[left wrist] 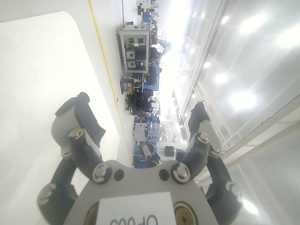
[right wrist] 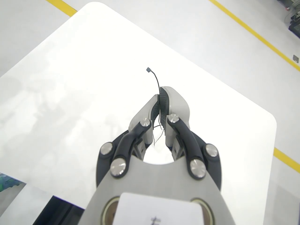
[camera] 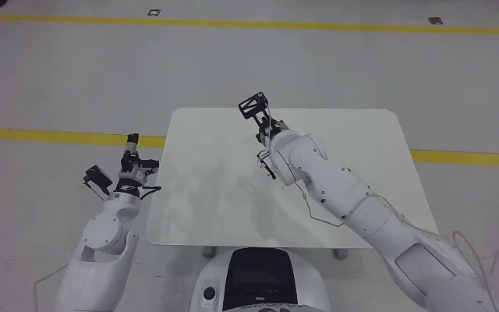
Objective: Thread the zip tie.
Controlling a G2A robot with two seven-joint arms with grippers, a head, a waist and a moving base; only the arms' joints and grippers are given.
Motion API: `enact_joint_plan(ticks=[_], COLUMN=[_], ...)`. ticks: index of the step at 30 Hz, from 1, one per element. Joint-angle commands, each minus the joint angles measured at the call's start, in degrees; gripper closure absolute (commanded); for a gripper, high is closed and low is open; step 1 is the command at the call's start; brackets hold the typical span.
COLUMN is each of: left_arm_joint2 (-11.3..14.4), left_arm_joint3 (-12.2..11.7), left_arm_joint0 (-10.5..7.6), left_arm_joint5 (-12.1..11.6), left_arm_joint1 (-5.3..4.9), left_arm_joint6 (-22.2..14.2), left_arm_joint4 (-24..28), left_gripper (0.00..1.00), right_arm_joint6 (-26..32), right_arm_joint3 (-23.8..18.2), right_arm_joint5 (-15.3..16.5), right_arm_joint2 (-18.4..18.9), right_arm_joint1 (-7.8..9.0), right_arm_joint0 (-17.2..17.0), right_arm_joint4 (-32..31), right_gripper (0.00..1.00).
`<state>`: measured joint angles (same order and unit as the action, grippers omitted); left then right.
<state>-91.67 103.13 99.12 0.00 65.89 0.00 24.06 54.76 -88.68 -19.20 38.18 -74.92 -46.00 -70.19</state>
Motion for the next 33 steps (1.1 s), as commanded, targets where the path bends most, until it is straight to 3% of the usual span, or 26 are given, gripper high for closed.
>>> enact_joint_plan(ticks=[1,6,13,20,25,33], left_arm_joint2=[0.00,0.00,0.00,0.00,0.00,0.00], left_arm_joint3=[0.00,0.00,0.00,0.00,0.00,0.00], left_arm_joint0=[0.00,0.00,0.00,0.00,0.00,0.00], left_arm_joint5=[0.00,0.00,0.00,0.00,0.00,0.00], left_arm_joint1=[0.00,0.00,0.00,0.00,0.00,0.00], left_arm_joint6=[0.00,0.00,0.00,0.00,0.00,0.00], left_arm_joint4=[0.00,0.00,0.00,0.00,0.00,0.00], left_gripper=[0.00,0.00,0.00,0.00,0.00,0.00], right_arm_joint6=[0.13,2.24,5.75,7.82,3.12,3.12], right_arm_joint3=[0.43,1.19,4.07,7.12,8.22,8.22], right_arm_joint5=[-0.13,-0.28,-0.28,-0.28,-0.28,-0.28], right_arm_joint2=[0.45,2.58,5.43,8.83,12.58,12.58], right_arm_joint1=[-0.27,-1.74,-5.57,-10.06,-14.05,-14.05], right_arm_joint0=[0.09,0.96,1.78,1.07,-0.84,-0.84], right_arm_joint4=[-0.61,0.35,2.67,-0.20,0.65,0.65], right_gripper=[1.00,1.00,1.00,1.00,1.00,1.00])
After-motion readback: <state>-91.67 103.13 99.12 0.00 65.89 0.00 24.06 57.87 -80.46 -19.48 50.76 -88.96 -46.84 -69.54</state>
